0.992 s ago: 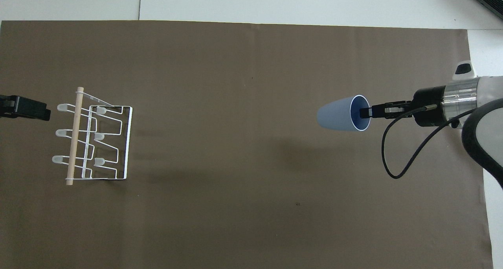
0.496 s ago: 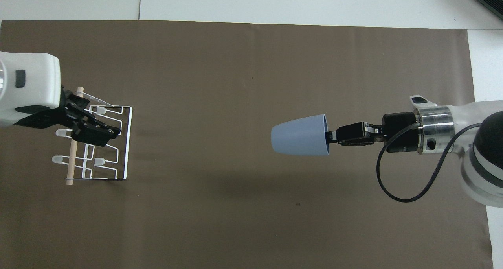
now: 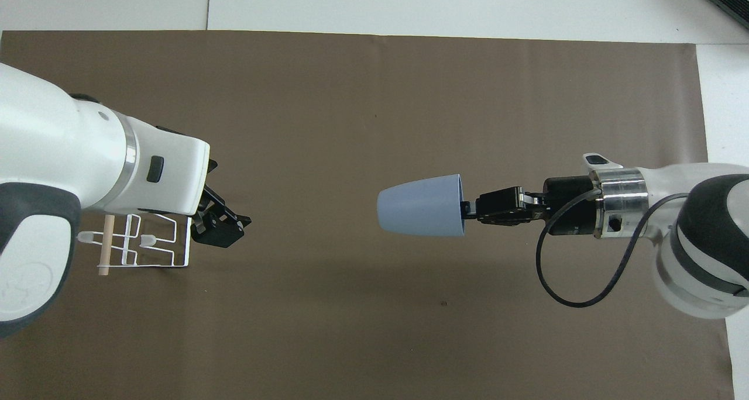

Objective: Hang cup on cup holder
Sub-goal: 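Carry the cup toward the left gripper while the left gripper approaches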

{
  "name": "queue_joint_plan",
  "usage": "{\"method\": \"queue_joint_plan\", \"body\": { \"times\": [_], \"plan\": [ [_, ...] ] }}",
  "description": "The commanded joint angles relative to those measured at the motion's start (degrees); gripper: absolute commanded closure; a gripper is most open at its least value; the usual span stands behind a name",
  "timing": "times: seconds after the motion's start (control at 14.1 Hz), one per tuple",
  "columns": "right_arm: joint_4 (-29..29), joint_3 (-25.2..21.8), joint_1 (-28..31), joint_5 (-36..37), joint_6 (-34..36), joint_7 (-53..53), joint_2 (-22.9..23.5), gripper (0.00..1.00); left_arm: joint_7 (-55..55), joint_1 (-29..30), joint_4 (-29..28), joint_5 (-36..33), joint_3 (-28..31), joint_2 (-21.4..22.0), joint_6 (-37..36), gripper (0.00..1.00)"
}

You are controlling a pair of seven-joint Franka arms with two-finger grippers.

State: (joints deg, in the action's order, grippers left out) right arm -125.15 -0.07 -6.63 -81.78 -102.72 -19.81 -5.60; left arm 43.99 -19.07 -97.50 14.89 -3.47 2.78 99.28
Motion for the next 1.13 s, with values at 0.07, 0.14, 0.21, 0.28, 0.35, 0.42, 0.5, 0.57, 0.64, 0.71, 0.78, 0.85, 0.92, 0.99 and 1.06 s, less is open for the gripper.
{"method": "queue_joint_plan", "body": {
  "times": [0.07, 0.14, 0.21, 0.28, 0.35, 0.42, 0.5, 0.57, 0.64, 0.71, 0.78, 0.85, 0.92, 0.99, 1.06],
  "plan": [
    [-2.38, -0.02, -4.79, -4.61, -5.2, 1.97, -2.31, 1.0, 4.87, -3.24, -1.73, 1.55, 0.93, 0.21, 3.1, 0.0],
    [-2.47, 0.07, -6.02, -5.57, -6.17, 1.97, -2.31, 1.0, 6.53, -4.3, -1.73, 1.55, 0.92, 0.12, 3.63, 0.0],
    [-2.47, -0.02, -7.42, -6.71, -7.4, 1.97, -2.31, 1.0, 8.37, -5.26, -1.64, 1.55, 0.84, 0.12, 3.64, 0.0],
    [-2.56, 0.07, -8.39, -7.51, -8.63, 1.97, -2.31, 1.0, 9.61, -6.32, -1.64, 1.55, 0.84, 0.12, 3.73, 0.0],
    [-2.56, 0.07, -9.27, -8.3, -9.6, 1.97, -2.31, 1.0, 9.71, -8.07, -1.56, 1.89, 0.84, 0.12, 4.51, 0.0],
    [-2.56, 0.07, -10.33, -9.35, -10.91, 1.88, -2.31, 1.0, 9.53, -9.22, -1.64, 1.98, 0.84, 0.12, 6.26, 0.0],
    [-2.56, -0.02, -11.29, -9.54, -12.14, 1.88, -2.31, 1.0, 9.45, -9.75, -1.73, 2.07, 0.92, 0.12, 7.06, 0.0],
    [-2.56, -0.02, -12.26, -9.54, -13.37, 1.88, -2.23, 1.0, 9.71, -9.84, -1.73, 2.07, 0.84, 0.12, 7.15, 0.0],
    [-2.56, -0.02, -12.27, -9.63, -13.56, 1.88, -2.23, 1.0, 9.88, -9.84, -1.73, 2.07, 0.84, 0.12, 7.07, 0.0],
    [-2.56, -0.02, -12.27, -9.63, -13.48, 1.8, -2.14, 1.0, 9.97, -9.84, -1.73, 2.07, 0.84, 0.12, 7.07, 0.0],
    [-2.47, -0.02, -12.18, -9.63, -13.47, 1.71, -2.14, 1.0, 9.88, -10.19, -1.73, 2.07, 0.84, 0.12, 7.33, 0.0],
    [-2.56, -0.02, -12.18, -9.63, -13.47, 1.71, -2.14, 1.0, 9.62, -11.33, -1.91, 2.07, 0.92, 0.12, 7.94, 0.0],
    [-2.47, -0.02, -12.18, -9.63, -13.47, 1.71, -2.14, 1.0, 9.19, -12.21, -2.26, 2.16, 0.92, 0.21, 8.29, 0.0],
    [-2.56, -0.02, -12.18, -9.63, -13.47, 1.71, -2.14, 1.0, 8.92, -12.65, -2.69, 2.16, 0.92, 0.38, 8.82, 0.0],
    [-2.56, -0.02, -12.1, -9.63, -13.47, 1.71, -2.14, 1.0, 8.66, -12.74, -3.66, 2.16, 0.92, 0.65, 9.69, 0.0]
  ]
}}
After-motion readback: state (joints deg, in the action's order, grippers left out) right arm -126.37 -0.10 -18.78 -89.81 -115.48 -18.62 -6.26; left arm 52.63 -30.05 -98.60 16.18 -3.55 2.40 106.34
